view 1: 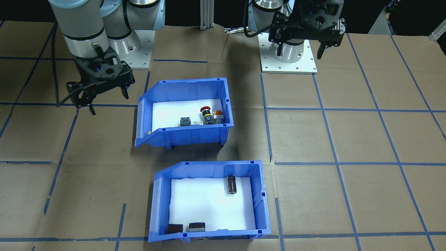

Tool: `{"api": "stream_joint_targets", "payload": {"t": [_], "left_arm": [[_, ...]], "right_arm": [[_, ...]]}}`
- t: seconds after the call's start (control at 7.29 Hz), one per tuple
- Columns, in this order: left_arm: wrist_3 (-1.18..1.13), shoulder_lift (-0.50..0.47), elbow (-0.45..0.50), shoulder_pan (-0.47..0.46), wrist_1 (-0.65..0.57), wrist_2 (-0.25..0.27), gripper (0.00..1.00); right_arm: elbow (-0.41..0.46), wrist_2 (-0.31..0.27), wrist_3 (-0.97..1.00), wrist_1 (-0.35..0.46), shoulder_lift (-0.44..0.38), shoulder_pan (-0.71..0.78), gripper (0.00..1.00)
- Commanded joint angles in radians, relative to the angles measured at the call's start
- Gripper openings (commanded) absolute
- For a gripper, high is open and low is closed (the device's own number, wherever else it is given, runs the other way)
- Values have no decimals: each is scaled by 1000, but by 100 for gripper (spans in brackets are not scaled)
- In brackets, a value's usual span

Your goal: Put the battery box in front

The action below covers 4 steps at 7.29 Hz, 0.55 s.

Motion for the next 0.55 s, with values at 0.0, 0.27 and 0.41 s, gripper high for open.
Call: {"api": "stream_joint_targets", "payload": {"t": [0.0,0.27,0.41], "left_arm": [[39,70,-103,64,43,-14,99],[18,82,-108,90,102,-23,99],[21,79,-108,90,160,-26,99]], "right_arm": [[-123,11,354,22,51,-5,100],[-213,12,580,205,77,-6,100],[-226,26,679,281,89,-6,100]]}}
